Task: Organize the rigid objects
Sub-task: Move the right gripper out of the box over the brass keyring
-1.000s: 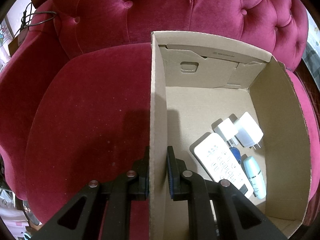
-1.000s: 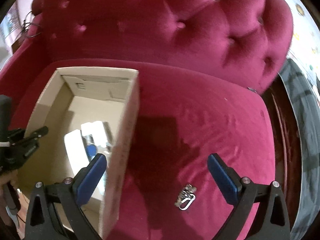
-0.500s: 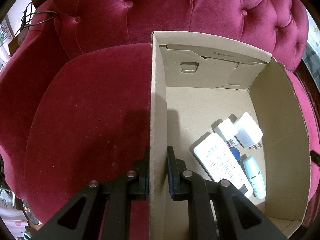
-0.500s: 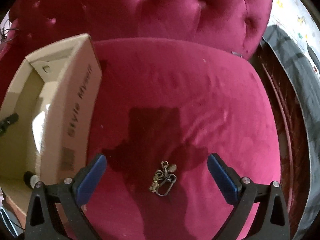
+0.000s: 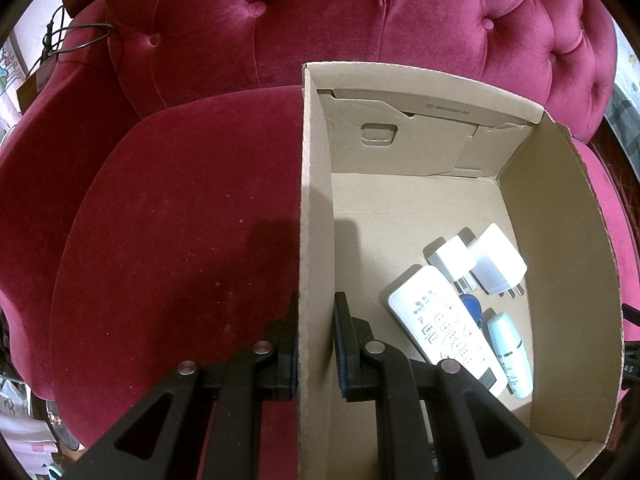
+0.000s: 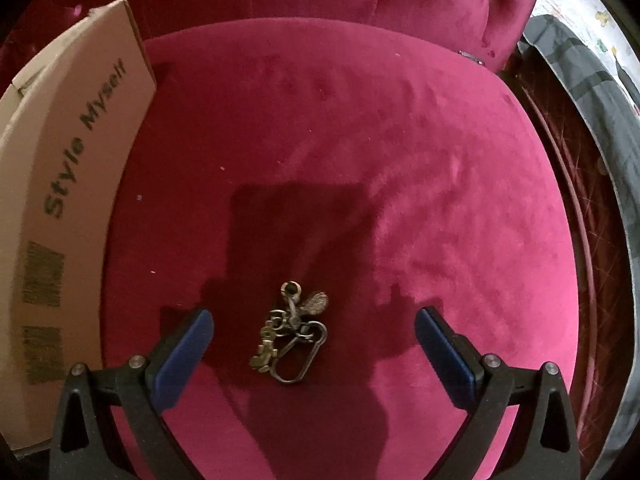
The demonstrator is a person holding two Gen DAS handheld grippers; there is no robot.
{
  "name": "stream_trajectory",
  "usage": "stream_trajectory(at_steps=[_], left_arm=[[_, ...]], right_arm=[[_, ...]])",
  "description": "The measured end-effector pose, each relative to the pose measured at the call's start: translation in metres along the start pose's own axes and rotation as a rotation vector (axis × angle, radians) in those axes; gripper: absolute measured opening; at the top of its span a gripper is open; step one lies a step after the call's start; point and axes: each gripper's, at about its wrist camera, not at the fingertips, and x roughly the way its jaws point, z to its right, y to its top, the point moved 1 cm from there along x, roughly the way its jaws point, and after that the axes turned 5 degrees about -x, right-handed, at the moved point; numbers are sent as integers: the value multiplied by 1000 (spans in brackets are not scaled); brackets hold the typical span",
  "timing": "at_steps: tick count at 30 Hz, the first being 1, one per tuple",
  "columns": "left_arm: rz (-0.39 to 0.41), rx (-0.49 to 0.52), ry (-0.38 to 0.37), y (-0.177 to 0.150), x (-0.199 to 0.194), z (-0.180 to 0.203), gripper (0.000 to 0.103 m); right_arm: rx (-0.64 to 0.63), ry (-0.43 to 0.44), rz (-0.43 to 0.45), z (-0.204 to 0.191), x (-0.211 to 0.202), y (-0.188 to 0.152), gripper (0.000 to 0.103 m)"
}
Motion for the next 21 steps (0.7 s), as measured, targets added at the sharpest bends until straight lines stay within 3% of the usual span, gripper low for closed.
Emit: stream_trajectory(at_steps=[12,21], left_arm=[[1,2,5,-1,1,2,14],[1,3,6,-1,1,2,14]], right_arm=[[47,71,-75,23,45,-3,102],[56,88,-64,30,53,-6,103]])
